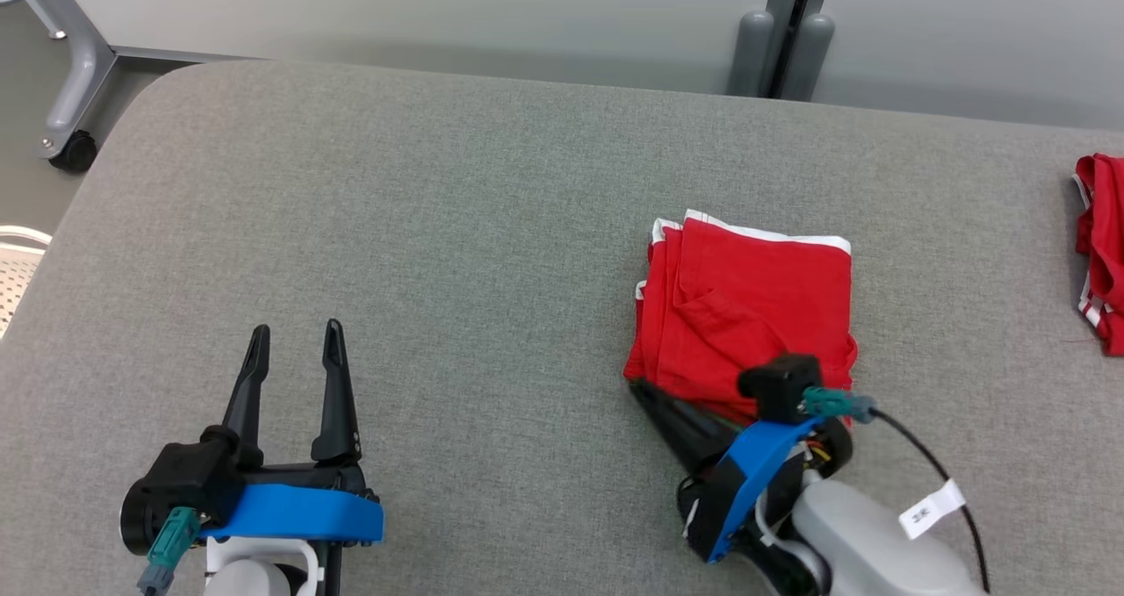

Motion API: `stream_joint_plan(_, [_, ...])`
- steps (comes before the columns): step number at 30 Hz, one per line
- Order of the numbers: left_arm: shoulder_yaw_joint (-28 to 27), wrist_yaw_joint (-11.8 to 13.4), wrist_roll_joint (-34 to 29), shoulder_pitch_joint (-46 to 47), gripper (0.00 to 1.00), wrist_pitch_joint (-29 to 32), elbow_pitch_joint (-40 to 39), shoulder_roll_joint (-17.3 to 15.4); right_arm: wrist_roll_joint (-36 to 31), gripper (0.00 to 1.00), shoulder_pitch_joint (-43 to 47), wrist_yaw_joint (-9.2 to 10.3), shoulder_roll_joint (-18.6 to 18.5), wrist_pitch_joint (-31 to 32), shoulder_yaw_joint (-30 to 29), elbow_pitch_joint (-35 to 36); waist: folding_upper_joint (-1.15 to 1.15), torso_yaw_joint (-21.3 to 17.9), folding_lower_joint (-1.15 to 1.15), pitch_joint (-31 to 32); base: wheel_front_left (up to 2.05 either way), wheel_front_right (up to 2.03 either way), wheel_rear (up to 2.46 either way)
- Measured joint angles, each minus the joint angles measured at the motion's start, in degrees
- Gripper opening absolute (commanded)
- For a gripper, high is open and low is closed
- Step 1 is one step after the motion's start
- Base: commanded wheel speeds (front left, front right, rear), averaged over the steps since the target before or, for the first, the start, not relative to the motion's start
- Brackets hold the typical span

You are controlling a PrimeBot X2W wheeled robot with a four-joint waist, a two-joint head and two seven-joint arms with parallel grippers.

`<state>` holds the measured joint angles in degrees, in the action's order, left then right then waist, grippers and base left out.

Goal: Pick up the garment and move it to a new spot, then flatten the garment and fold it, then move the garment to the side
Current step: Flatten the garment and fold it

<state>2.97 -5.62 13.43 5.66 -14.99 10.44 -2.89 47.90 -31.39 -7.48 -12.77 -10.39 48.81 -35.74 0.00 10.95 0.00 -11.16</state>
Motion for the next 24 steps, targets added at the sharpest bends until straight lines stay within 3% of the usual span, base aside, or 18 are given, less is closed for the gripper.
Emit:
stream_joint_plan(5, [-0.29,0.02,-0.01,-0.55,1.00,0.00,0.03,-0.01,0.78,0.00,-0.23,0.00,1.59,-2.33,2.48,-0.78,0.00,-0.34,0.00,0.36,0.00,0.00,0.00])
stream_joint_plan(11, [-0.93,0.09,-0.47,-1.32,1.00,0.00,-0.03,-0.01,0.14,0.00,-1.36,0.00,-0.53,-4.39,-0.71,-0.44,0.00,-2.24,0.00,1.44,0.00,0.00,0.00])
stream_joint_plan(21, [-2.02,0.27,-1.54,-2.70,1.00,0.00,0.68,-0.01,-10.36,0.00,5.92,0.00,-5.33,-4.59,-20.16,7.38,0.00,-7.26,0.00,4.34,0.00,0.00,0.00])
stream_joint_plan(22, [-2.12,0.30,-1.74,-2.93,1.00,0.00,0.79,0.00,-11.23,0.11,7.10,0.00,-5.41,-4.59,-22.20,8.18,0.00,-7.78,-0.01,4.64,0.00,0.00,0.00])
stream_joint_plan(23, [-2.24,0.32,-1.91,-3.04,1.00,0.00,0.92,-0.01,-12.27,0.38,8.33,0.00,-5.43,-4.59,-24.05,9.10,0.00,-8.30,0.00,4.95,0.00,0.00,0.00])
stream_joint_plan(24, [-2.33,0.37,-2.04,-3.06,1.00,0.00,0.94,0.01,-13.50,0.38,9.62,0.00,-5.41,-4.60,-25.68,9.78,0.00,-8.76,0.00,5.27,0.00,0.00,0.00])
